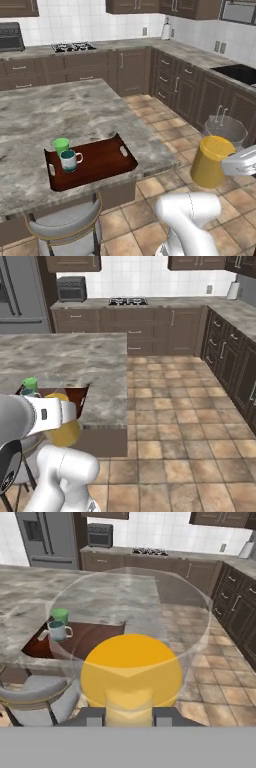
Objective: There is a tray on the dining counter. Grab the cup, mug, and pitcher and place them on the tray. The pitcher may be placed next to the tray if it cannot fit the tray.
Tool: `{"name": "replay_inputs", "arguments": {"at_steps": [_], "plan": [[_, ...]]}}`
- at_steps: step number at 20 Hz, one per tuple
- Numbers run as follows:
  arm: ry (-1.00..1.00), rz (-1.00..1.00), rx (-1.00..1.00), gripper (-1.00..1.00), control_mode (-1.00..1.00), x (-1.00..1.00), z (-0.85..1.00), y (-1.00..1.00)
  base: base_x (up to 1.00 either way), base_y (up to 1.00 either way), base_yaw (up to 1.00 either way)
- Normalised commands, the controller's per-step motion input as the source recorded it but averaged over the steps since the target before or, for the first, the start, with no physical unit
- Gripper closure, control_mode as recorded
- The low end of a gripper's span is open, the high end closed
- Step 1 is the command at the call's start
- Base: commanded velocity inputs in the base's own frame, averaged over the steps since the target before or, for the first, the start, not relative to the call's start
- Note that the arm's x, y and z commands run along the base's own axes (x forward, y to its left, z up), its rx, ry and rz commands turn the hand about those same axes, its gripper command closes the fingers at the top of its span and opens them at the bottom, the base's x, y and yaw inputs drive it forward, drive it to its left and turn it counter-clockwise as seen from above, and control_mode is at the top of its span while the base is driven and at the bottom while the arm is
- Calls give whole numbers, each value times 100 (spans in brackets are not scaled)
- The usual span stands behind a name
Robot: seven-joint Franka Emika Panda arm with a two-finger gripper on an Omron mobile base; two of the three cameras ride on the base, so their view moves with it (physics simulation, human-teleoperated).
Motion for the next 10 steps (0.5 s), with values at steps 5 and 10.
{"name": "replay_inputs", "arguments": {"at_steps": [5,10], "plan": [[0,0,0,100,100,0,0,0,0,62,-11],[0,0,0,100,100,0,0,0,2,82,-7]]}}
